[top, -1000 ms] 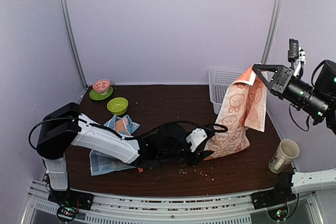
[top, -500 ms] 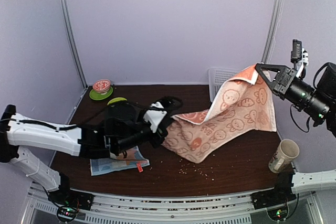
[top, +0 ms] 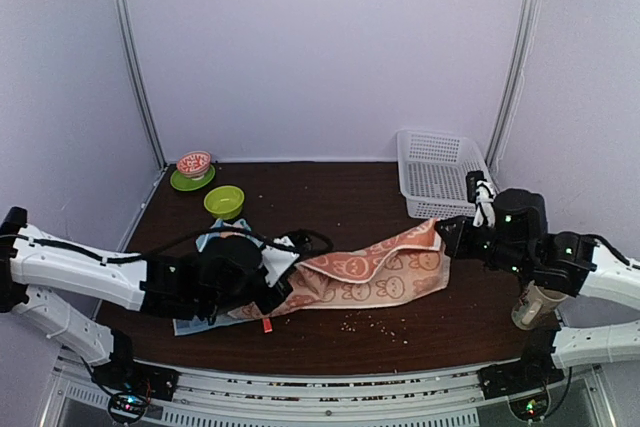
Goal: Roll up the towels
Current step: Place the towel at the center of the board.
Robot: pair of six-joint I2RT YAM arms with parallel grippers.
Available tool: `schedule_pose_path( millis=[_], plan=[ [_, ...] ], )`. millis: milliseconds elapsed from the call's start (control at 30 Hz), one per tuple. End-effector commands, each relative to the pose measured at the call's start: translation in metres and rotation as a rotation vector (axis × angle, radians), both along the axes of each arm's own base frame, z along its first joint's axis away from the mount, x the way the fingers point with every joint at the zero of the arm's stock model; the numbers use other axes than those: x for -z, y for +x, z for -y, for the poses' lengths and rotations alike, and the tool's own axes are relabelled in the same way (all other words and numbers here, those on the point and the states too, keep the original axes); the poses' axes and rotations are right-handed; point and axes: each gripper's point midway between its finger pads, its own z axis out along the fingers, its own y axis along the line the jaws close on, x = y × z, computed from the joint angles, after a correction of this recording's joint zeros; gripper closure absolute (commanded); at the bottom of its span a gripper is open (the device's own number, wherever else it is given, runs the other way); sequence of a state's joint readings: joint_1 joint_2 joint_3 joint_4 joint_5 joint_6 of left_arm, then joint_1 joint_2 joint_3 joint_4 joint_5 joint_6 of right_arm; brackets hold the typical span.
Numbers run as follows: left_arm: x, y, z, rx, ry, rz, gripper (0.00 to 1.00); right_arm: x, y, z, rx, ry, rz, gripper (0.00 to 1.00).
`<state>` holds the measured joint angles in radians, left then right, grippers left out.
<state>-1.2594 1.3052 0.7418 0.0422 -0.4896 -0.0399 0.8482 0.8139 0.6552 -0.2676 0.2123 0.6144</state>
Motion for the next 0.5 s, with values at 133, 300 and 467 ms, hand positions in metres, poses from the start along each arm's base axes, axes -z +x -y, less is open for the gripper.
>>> schedule_pose_path(
  millis=[133, 300, 467],
  plan=[
    [0.043, -0.004, 0.035, -0.005, -0.032, -0.104, 1.00, 0.083, 0.004, 0.043, 0.169, -0.014, -0.201, 0.82],
    [0.055, -0.004, 0.045, 0.008, -0.015, -0.129, 1.00, 0.094, -0.005, 0.044, 0.170, -0.005, -0.276, 0.42],
    [0.065, -0.004, 0.050, 0.009, -0.009, -0.146, 1.00, 0.112, -0.016, 0.046, 0.190, 0.033, -0.360, 0.41]
  ],
)
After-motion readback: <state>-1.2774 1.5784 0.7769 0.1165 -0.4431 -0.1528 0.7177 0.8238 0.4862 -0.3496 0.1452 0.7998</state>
